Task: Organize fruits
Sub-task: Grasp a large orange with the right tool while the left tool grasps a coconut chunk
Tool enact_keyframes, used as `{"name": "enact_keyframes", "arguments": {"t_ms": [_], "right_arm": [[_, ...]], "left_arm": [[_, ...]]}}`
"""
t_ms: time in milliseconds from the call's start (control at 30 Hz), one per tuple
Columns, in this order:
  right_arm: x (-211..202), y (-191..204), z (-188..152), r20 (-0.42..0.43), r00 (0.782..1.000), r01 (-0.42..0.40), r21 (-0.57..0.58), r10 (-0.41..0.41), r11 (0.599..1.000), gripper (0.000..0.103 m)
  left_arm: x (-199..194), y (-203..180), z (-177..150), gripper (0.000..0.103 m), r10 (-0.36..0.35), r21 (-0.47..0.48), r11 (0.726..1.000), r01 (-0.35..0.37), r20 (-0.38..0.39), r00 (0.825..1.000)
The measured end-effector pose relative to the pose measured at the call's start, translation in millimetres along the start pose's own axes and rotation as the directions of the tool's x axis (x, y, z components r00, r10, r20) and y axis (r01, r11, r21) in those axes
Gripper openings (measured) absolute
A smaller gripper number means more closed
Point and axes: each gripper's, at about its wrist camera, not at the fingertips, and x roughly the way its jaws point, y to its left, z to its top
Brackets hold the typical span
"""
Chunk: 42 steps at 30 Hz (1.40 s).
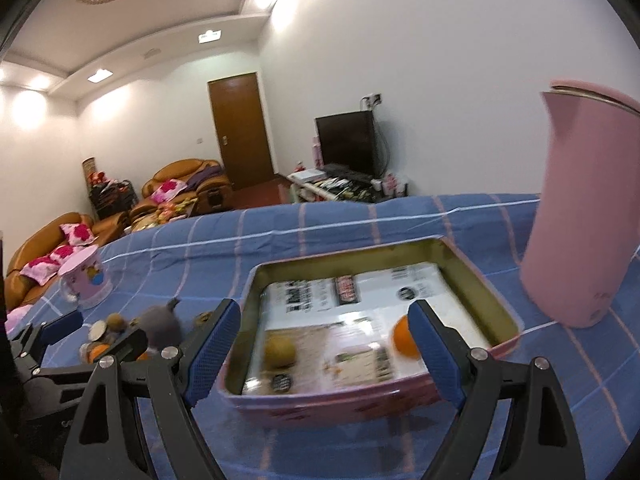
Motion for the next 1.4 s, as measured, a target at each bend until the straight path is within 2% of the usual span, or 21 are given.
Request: {"name": "enact_keyframes", "arguments": {"t_ms": [267, 367, 467, 533, 600, 733, 833, 967, 1000, 1200, 1267, 1400], "right_arm": [[8, 54, -9, -0.066, 0.993, -0.104, -0.066, 0.099, 0.992, 0.087], [10, 76, -13, -0.092, 0.986, -0.150, -0.095, 0.141, 0.984, 0.087], [14, 97, -19, -0.134, 0.973, -0.204, -0.117, 0.187, 0.972, 0.084], [18, 112, -24, -0.185, 0.955, -0.256, -0.129, 0.230, 0.958, 0.069], [23, 123, -29, -0.228, 0.939, -0.290, -0.127, 0.257, 0.948, 0.059], [35, 145, -39, -0.323, 0.886, -0.383, -0.100, 0.334, 0.918, 0.058], [42, 157, -45, -0.366, 0.862, -0.407, -0.088, 0.351, 0.909, 0.058], [60, 169, -52, -0.438, 0.817, -0.427, -0.025, 0.374, 0.904, 0.058], [64, 171, -52, -0.446, 0.813, -0.423, -0.009, 0.375, 0.906, 0.058], [73, 181, -50, -0.444, 0.820, -0.403, 0.003, 0.362, 0.915, 0.057], [72, 181, -51, -0.446, 0.823, -0.395, -0.004, 0.352, 0.919, 0.041], [69, 179, -51, -0.451, 0.815, -0.412, -0.012, 0.363, 0.911, 0.041]], "left_arm": [[3, 65, -4, 0.103, 0.073, -0.030, 0.997, -0.073, -0.007, 0.997], [8, 95, -4, 0.103, 0.120, -0.077, 0.989, -0.122, -0.029, 0.992], [11, 124, -4, 0.103, 0.126, -0.141, 0.981, -0.132, -0.049, 0.991], [11, 134, -5, 0.103, 0.126, -0.155, 0.979, -0.132, -0.051, 0.991], [11, 142, -6, 0.103, 0.139, -0.151, 0.978, -0.145, -0.051, 0.989], [13, 152, -8, 0.103, 0.131, -0.142, 0.980, -0.138, -0.059, 0.990], [13, 159, -8, 0.103, 0.115, -0.150, 0.981, -0.124, -0.066, 0.991], [15, 167, -8, 0.103, 0.102, -0.180, 0.977, -0.114, -0.077, 0.992], [15, 168, -8, 0.103, 0.098, -0.186, 0.976, -0.111, -0.078, 0.992], [16, 166, -9, 0.102, 0.073, -0.197, 0.976, -0.089, -0.087, 0.994], [16, 167, -9, 0.100, 0.052, -0.203, 0.977, -0.069, -0.087, 0.995], [14, 165, -8, 0.097, -0.057, -0.224, 0.974, 0.039, -0.078, 0.995]]}}
